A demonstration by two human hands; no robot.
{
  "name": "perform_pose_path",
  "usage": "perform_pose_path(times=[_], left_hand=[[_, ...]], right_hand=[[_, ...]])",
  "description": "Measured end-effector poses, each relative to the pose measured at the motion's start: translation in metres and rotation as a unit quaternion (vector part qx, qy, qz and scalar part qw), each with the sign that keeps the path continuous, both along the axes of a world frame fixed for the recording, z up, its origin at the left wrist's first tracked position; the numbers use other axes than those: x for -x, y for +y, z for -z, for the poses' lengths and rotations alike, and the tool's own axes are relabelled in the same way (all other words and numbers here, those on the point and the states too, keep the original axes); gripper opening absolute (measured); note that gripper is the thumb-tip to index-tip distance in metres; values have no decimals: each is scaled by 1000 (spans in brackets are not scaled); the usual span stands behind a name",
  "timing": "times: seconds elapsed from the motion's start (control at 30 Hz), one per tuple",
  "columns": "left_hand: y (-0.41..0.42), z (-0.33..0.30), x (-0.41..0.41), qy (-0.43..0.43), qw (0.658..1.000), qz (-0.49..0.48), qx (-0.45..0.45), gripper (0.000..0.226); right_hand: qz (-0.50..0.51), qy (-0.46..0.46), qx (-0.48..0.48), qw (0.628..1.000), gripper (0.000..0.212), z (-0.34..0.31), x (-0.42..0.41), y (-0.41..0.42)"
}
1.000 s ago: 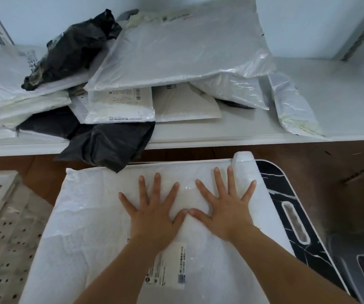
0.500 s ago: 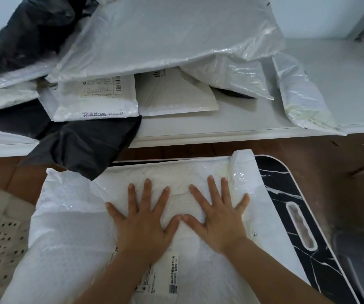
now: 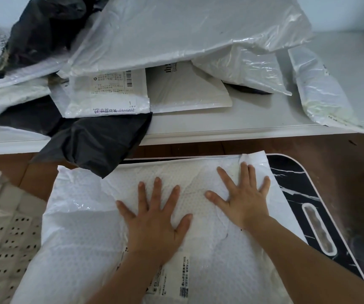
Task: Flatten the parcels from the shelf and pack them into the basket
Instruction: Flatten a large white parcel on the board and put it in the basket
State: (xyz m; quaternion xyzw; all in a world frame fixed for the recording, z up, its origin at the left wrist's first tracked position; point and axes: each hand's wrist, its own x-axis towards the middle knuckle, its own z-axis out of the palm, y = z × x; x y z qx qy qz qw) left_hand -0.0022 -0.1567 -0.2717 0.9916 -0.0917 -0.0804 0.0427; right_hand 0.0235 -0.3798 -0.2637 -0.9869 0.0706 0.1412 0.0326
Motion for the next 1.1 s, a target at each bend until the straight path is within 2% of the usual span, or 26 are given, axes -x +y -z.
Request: perform_pose_path(times=[0.2, 0.3, 0.37, 0.47, 0.63, 0.73, 0.83, 0.93, 1.1], left_hand=[[0, -3, 1, 11, 1000, 0, 1, 73], [-1, -4, 2, 0, 1000, 0, 4, 79], [-1, -7, 4, 18, 1000, 1, 1, 81], [0, -9, 4, 31, 999, 7, -10, 73], [7, -7, 0, 19, 999, 48, -7, 72], [19, -11, 11, -4, 998, 59, -5, 68], [40, -19, 52, -3, 999, 33, -7, 62], [70, -20, 96, 0, 1000, 4, -27, 71], [93, -16, 128, 42, 996, -78, -2, 82]], right_hand=[[9, 58, -35, 998, 94, -18, 0, -1], [19, 73, -81, 994, 88, -33, 25, 27], [-25, 57, -97, 993, 81, -31, 57, 63], [-58, -39, -76, 995, 78, -9, 101, 99], [-56, -44, -37, 997, 80, 2, 107, 99], [-50, -26, -46, 997, 78, 0, 105, 100], [-44, 3, -46, 998, 78, 0, 106, 100], [-48, 9, -29, 998, 80, -2, 104, 101], [-28, 59, -30, 997, 86, -14, 108, 108]])
